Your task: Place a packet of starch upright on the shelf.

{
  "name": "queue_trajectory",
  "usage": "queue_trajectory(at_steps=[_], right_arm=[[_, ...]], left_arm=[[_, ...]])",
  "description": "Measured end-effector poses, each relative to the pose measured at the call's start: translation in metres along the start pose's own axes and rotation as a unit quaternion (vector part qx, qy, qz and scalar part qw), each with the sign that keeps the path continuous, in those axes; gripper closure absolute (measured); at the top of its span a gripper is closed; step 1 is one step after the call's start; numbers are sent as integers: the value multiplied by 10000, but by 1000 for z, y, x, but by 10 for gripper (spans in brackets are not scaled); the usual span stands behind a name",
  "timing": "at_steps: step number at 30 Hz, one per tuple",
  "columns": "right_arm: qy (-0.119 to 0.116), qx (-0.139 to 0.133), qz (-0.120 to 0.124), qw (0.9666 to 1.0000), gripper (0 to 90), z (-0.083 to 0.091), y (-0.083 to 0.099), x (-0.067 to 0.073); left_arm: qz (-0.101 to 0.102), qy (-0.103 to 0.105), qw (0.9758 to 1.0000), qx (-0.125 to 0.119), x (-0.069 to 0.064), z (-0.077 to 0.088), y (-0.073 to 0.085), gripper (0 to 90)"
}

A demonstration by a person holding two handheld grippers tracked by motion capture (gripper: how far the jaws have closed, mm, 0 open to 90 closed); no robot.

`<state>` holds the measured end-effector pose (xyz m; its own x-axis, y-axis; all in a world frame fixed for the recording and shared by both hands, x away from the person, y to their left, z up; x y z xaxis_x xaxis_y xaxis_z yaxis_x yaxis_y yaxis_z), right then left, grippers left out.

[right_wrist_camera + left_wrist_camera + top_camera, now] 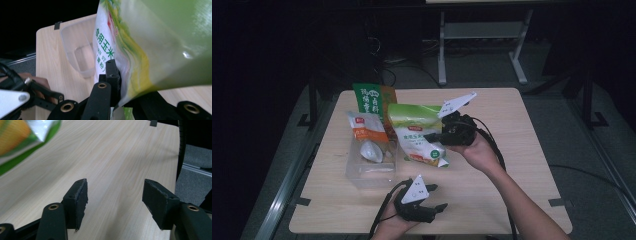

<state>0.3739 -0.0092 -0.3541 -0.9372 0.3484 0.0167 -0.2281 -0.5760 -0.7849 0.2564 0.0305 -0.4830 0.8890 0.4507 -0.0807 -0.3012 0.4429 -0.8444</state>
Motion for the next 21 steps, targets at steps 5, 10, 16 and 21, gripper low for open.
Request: queue_trajectory(at_steps=[5,10,16,21], right_arm=[[-68,-83,142,9998,866,-4,-15,6],[-158,-161,198,9995,866,-9,-28,12],[-257,-195,313,9990,867,-19,-43,19],[-369,-211,349,9985,867,-28,-54,25]], left_arm=[[-37,-11,10000,53,-1,-1,2,353],[-146,25,9999,43,-3,0,2,353],[-120,38,9999,-2,-4,1,2,347],[-131,42,9999,-35,-6,0,2,346]])
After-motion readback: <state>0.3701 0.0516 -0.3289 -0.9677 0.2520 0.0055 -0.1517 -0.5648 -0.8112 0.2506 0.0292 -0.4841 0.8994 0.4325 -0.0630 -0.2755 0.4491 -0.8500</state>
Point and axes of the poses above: each handheld gripper's, and its own axes: z roughly backward along the jaws, y roughly out of its underside, x roughly to its left, the point moved 9 cm from there along -z, roughly forward along the jaws, and after that the axes turned 4 degrees about z, right-handed, at the moved point
